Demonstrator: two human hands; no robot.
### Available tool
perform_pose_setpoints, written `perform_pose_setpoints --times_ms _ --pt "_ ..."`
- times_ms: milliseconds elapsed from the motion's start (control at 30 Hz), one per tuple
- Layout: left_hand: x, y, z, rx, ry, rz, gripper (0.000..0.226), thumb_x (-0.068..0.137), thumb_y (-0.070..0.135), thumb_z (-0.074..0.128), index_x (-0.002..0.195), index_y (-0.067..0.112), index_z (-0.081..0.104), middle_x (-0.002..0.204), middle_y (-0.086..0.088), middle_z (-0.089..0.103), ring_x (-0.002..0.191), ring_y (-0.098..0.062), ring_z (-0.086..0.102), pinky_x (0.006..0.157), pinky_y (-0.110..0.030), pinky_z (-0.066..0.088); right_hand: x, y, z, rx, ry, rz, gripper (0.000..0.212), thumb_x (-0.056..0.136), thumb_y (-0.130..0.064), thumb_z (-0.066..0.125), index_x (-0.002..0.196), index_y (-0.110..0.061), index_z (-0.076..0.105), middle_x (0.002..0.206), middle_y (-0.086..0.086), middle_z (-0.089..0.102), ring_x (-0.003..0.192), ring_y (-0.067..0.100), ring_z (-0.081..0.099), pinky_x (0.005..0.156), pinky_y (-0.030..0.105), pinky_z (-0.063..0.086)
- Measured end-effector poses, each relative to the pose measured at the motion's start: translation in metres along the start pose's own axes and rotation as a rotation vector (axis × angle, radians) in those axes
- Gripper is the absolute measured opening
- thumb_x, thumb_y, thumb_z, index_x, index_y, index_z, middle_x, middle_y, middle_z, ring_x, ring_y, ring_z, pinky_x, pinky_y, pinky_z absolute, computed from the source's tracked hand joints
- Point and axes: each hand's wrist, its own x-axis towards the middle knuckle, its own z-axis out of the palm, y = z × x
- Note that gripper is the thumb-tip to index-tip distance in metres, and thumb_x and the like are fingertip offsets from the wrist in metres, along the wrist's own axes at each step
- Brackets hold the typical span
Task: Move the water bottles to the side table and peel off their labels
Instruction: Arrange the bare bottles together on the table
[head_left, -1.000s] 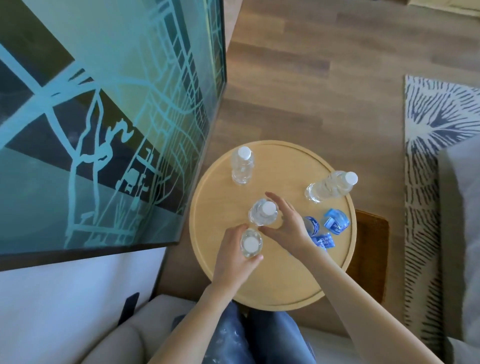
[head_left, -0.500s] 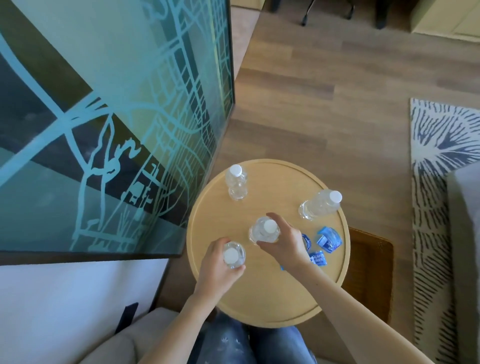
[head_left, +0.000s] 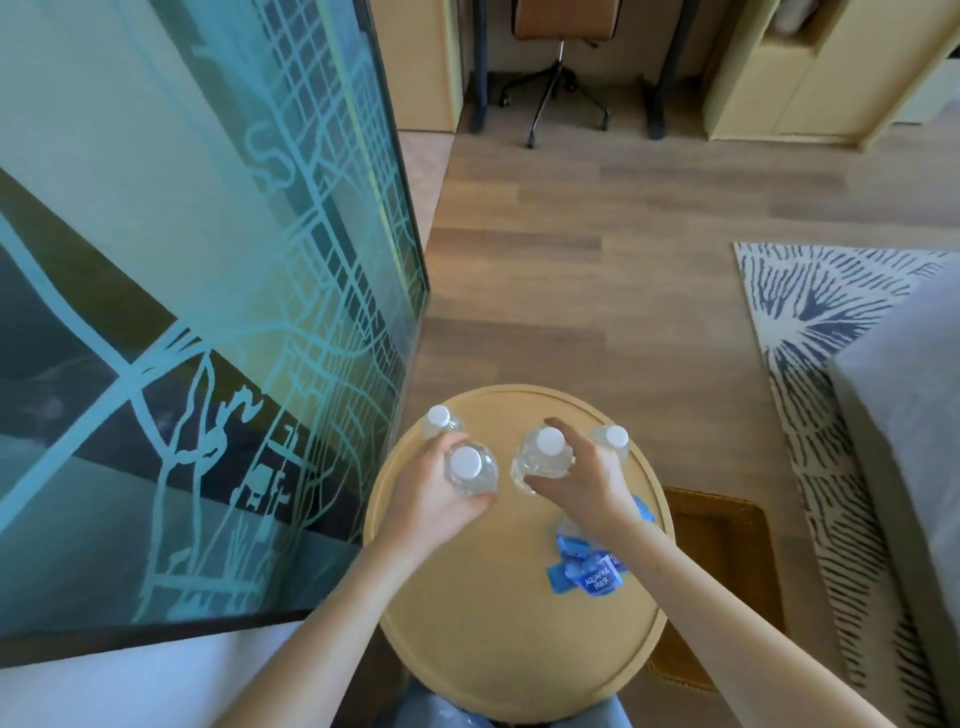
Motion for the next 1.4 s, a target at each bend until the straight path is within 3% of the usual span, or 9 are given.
perform_pose_setpoints --times_ms 100,200,300,467,633,733,933,1133,1400 --pt "0.033 0.022 -0.017 -0.007 -0.034 0.091 0.070 0.059 0.028 0.091 0.122 0.023 0.061 0.106 0.011 0.067 0.099 -0.011 0.064 0.083 -0.018 0.048 0.011 -0.022 -0.013 -0.005 0.089 0.002 0.073 0.069 -0.034 0.083 0.136 -0.034 0.053 0.092 -0.021 0.060 0.085 -0.010 0.055 0.064 0.003 0.038" --pt "0.066 0.042 -0.033 -0.009 -0.048 0.180 0.067 0.058 0.024 0.092 0.119 0.020 0.063 0.098 0.009 0.069 0.090 -0.012 0.064 0.072 -0.009 0.044 0.026 -0.041 -0.024 0.034 0.185 -0.010 0.068 0.069 -0.028 0.085 0.132 -0.028 0.059 0.111 -0.012 0.067 0.096 0.007 0.057 0.077 0.017 0.042" --pt "0.100 0.060 -0.047 0.001 -0.088 0.266 0.065 0.061 0.022 0.089 0.120 0.019 0.062 0.102 0.007 0.068 0.094 -0.013 0.063 0.075 -0.017 0.042 0.043 -0.056 -0.030 0.047 0.258 0.004 0.060 0.068 -0.024 0.084 0.124 -0.025 0.063 0.105 -0.008 0.069 0.095 0.015 0.061 0.082 0.027 0.049" --pt "0.157 0.063 -0.048 0.026 -0.174 0.312 0.057 0.063 0.014 0.088 0.115 0.012 0.064 0.101 0.002 0.068 0.094 -0.018 0.063 0.079 -0.024 0.046 0.079 -0.065 -0.019 0.079 0.348 0.081 0.042 0.065 -0.021 0.081 0.103 -0.027 0.064 0.087 -0.004 0.070 0.084 0.018 0.064 0.071 0.026 0.051" --pt "0.207 0.028 -0.029 0.102 -0.285 0.319 0.056 0.062 0.012 0.089 0.113 0.010 0.066 0.107 -0.002 0.069 0.096 -0.020 0.062 0.069 -0.014 0.035 0.113 -0.052 0.012 0.127 0.406 0.138 0.031 0.064 -0.020 0.077 0.086 -0.031 0.058 0.079 -0.012 0.066 0.076 0.009 0.059 0.057 0.009 0.043" --pt "0.226 -0.003 -0.015 0.118 -0.328 0.307 0.062 0.060 0.013 0.091 0.116 0.012 0.065 0.112 0.001 0.068 0.101 -0.017 0.061 0.075 -0.012 0.037 0.128 -0.037 0.032 0.151 0.409 0.164 0.033 0.063 -0.019 0.078 0.086 -0.034 0.058 0.084 -0.021 0.064 0.077 0.003 0.058 0.058 0.005 0.042" --pt "0.248 -0.051 0.010 0.088 -0.376 0.274 0.070 0.058 0.011 0.092 0.123 0.012 0.065 0.120 -0.002 0.068 0.112 -0.019 0.062 0.096 -0.026 0.046 0.143 -0.005 0.065 0.098 0.348 0.228 0.051 0.065 -0.025 0.082 0.111 -0.034 0.064 0.089 -0.014 0.070 0.083 0.010 0.063 0.073 0.024 0.052" --pt "0.255 -0.078 0.024 0.064 -0.365 0.240 0.075 0.057 0.013 0.095 0.126 0.012 0.065 0.124 -0.003 0.067 0.114 -0.019 0.061 0.087 -0.010 0.035 0.145 0.011 0.080 0.101 0.342 0.251 0.048 0.062 -0.028 0.083 0.103 -0.040 0.060 0.083 -0.018 0.067 0.083 -0.001 0.058 0.063 0.005 0.043" --pt "0.258 -0.090 0.044 0.033 -0.348 0.255 0.079 0.054 0.022 0.097 0.125 0.014 0.064 0.123 -0.002 0.067 0.112 -0.018 0.062 0.089 -0.013 0.037 0.152 0.022 0.086 0.109 0.354 0.266 0.065 0.056 -0.037 0.081 0.118 -0.040 0.062 0.094 -0.026 0.065 0.092 -0.021 0.053 0.069 -0.003 0.038"
